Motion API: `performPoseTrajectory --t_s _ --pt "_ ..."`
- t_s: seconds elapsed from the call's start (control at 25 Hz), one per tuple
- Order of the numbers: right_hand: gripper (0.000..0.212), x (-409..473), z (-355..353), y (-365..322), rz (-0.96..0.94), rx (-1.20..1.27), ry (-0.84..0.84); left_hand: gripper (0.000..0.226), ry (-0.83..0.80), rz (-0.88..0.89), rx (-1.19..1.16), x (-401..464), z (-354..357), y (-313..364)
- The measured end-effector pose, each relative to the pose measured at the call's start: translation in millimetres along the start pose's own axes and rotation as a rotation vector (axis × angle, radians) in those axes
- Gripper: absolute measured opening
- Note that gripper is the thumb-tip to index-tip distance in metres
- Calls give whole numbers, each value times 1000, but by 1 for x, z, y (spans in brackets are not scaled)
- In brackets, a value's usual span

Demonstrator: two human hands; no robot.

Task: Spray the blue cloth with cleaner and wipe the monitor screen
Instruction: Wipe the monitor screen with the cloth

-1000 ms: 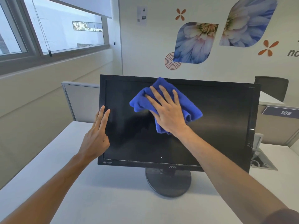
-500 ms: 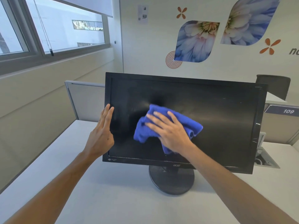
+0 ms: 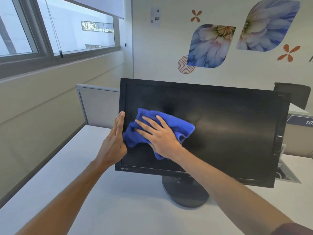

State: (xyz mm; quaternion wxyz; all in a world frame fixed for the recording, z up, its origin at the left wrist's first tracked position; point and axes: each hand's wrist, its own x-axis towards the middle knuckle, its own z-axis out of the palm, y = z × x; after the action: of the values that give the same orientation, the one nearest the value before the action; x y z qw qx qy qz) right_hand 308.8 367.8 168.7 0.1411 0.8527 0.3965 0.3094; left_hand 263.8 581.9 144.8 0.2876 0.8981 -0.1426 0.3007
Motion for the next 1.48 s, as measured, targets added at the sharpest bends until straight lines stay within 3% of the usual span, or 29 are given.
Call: performPoseTrajectory --t_s 0.24,0.68,0.84,0.96,1.24,1.48 --pt "53 -28 1 0 -134 -37 -56 95 -54 -121 -28 -6 -5 3" --pt "58 100 -38 35 138 -62 100 101 -25 -226 -149 -7 0 2" --pt "57 83 -23 9 197 23 151 106 -47 -176 -232 -9 -5 -4" --pt "59 65 -13 -12 211 62 163 101 -64 -253 -332 -12 -9 -5" --pt "54 17 12 -61 138 95 53 95 -5 -317 -322 -23 -10 -6" --pt "57 -16 27 -95 74 125 -41 71 -60 -264 -386 -35 -8 -10"
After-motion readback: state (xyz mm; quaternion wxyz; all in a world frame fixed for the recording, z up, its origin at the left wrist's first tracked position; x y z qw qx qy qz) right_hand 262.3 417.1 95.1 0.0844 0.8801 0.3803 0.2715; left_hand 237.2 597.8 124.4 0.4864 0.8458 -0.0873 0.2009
